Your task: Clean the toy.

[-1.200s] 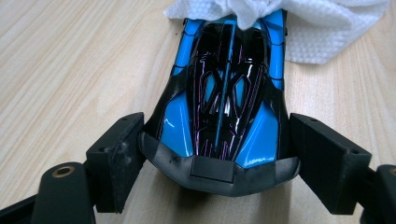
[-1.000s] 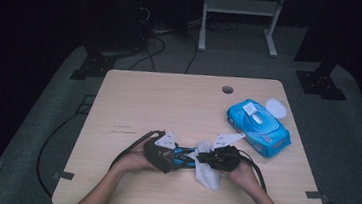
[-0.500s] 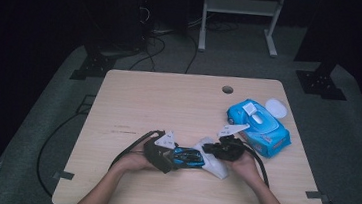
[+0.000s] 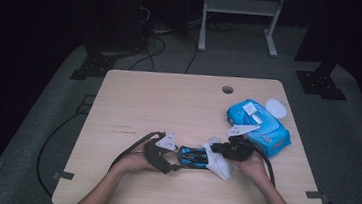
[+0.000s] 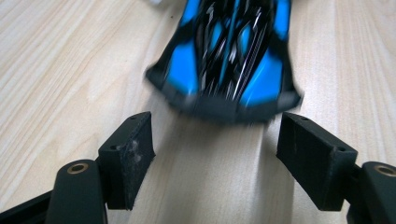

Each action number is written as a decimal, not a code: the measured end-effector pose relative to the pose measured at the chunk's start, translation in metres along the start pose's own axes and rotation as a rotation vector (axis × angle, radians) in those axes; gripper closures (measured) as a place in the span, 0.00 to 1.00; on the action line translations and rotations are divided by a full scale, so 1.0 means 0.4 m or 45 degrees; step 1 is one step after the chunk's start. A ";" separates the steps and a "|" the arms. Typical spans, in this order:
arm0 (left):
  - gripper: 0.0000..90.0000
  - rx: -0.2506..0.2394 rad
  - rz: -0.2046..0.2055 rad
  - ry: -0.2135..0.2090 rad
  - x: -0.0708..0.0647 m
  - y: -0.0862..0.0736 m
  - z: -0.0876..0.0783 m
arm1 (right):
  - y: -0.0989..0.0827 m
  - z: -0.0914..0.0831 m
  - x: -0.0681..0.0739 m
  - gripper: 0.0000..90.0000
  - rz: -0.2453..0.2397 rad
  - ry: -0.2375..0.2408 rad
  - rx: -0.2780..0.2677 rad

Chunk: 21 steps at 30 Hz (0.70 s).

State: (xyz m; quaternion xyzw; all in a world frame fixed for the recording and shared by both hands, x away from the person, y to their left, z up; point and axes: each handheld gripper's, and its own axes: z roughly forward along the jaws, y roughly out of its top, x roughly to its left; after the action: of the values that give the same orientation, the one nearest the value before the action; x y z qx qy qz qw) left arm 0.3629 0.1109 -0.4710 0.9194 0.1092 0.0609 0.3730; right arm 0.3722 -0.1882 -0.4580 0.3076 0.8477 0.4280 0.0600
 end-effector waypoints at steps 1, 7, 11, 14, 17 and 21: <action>0.29 -0.014 -0.005 -0.005 0.001 0.001 -0.003 | -0.004 -0.008 -0.002 0.93 -0.002 -0.007 0.003; 0.29 -0.063 -0.014 -0.008 0.003 0.007 -0.015 | -0.022 -0.042 0.003 0.93 -0.016 -0.007 0.005; 0.28 -0.085 -0.025 -0.030 0.002 0.011 -0.017 | -0.047 -0.050 0.004 0.93 -0.006 -0.011 0.034; 0.24 -0.121 -0.059 -0.067 0.003 0.018 -0.020 | -0.056 -0.049 0.017 0.92 -0.011 -0.004 0.012; 0.24 -0.117 -0.072 -0.071 0.006 0.027 -0.022 | -0.048 -0.033 0.035 0.92 -0.053 0.026 0.011; 0.26 -0.098 -0.116 -0.068 0.018 0.022 -0.027 | -0.036 -0.016 0.043 0.92 -0.074 0.065 0.016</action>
State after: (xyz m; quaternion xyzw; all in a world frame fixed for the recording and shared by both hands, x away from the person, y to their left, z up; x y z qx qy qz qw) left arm 0.3693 0.1140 -0.4569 0.8997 0.1386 0.0236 0.4133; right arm 0.3491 -0.1891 -0.4623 0.2722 0.8603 0.4284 0.0486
